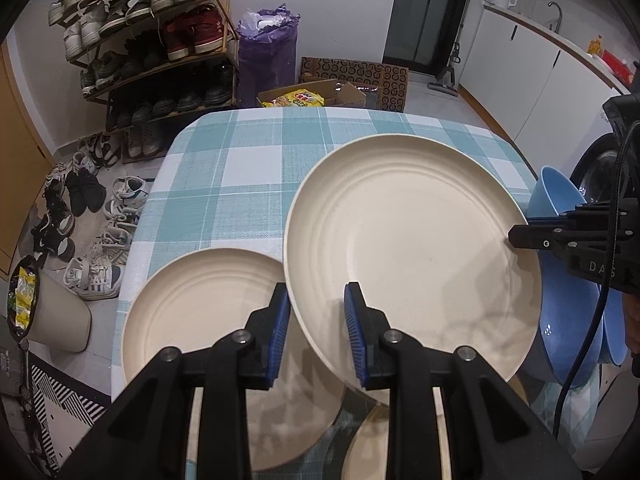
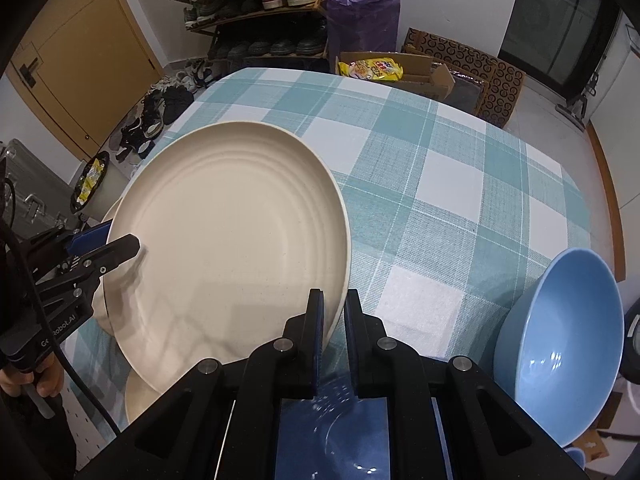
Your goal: Organize plates and bowls
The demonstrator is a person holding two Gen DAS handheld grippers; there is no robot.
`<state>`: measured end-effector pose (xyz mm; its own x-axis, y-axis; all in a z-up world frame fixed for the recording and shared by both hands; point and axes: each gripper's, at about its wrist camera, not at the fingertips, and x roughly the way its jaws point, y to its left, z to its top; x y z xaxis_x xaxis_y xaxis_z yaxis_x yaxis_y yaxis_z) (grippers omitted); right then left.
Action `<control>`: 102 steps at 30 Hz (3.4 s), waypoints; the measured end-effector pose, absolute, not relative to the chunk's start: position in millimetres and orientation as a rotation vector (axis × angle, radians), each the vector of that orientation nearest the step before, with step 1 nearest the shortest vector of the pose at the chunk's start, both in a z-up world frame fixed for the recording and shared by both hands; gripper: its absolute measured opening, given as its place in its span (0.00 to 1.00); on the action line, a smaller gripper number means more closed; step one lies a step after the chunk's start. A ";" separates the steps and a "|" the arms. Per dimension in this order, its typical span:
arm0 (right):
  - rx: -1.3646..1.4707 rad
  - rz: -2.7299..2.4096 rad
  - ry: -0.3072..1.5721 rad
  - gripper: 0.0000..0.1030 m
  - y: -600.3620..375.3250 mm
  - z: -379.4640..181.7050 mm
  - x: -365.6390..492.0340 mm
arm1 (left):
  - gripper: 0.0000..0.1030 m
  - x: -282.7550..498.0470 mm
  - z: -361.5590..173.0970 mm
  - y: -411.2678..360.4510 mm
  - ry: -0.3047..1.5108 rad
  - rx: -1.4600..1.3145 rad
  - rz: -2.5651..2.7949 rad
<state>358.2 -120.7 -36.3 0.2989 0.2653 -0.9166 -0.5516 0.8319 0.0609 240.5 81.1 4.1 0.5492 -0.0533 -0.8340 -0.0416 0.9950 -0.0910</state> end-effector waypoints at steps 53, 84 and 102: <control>-0.278 0.621 1.037 0.10 -152.4 -23.3 195.9 | 0.25 93.2 12.7 64.6 0.889 -0.088 0.001; -0.274 0.588 1.122 0.11 -166.3 -72.1 178.2 | 0.25 78.9 -31.1 51.8 0.936 -0.090 -0.029; -0.295 0.545 1.134 0.11 -172.2 -85.9 178.3 | 0.25 84.6 -41.8 38.2 0.931 -0.055 -0.047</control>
